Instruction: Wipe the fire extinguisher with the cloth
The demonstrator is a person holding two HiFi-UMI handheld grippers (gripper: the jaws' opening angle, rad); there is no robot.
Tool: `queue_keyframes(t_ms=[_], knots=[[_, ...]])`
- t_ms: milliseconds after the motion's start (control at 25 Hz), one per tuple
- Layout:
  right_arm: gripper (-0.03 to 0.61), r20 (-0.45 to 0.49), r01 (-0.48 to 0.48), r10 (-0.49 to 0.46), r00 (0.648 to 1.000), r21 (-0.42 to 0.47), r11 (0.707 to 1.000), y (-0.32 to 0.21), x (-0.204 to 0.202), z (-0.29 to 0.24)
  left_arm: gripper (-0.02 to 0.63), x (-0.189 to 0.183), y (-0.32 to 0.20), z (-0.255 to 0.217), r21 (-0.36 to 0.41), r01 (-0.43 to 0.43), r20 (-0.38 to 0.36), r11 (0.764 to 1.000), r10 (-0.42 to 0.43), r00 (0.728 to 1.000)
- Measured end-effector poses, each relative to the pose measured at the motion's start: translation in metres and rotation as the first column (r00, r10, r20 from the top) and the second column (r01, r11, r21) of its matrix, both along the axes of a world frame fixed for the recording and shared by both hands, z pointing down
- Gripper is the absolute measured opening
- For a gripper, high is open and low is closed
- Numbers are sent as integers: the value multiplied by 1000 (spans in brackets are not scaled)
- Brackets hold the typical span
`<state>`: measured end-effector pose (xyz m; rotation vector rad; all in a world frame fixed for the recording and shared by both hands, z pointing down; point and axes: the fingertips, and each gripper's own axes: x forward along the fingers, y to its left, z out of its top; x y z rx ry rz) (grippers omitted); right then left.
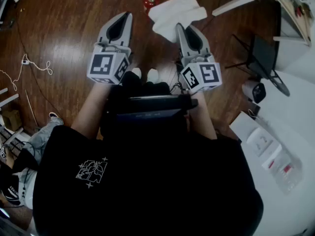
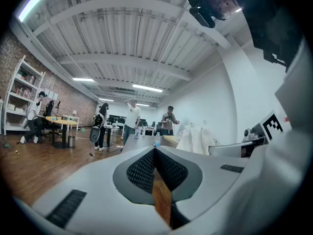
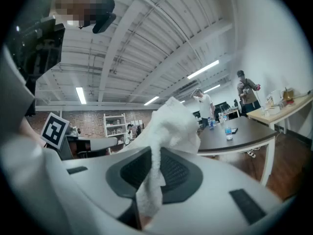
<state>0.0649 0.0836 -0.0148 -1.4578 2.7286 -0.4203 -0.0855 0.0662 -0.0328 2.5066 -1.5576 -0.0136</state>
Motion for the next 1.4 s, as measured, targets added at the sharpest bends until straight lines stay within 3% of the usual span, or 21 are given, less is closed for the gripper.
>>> queue_keyframes(t_ms=[400,680,960,1400], knots=[[74,-2,4,-4,1000,-37,999,-25,21,36,2,8,-26,30,-25,21,11,999,-21,1000],[74,-8,18,-19,1000,-101,995,-79,13,113,2,10,-80,84,-67,16,14,998,-15,1000],[74,-1,-3,2,1000,-94,996,-161,10,232,2,-6,-162,189,-36,-24,10,999,24,1000],[69,-14,19,-20,1000,-57,998,-267,-20,502,2,-38,-272,436,54,-79,16,995,78,997]])
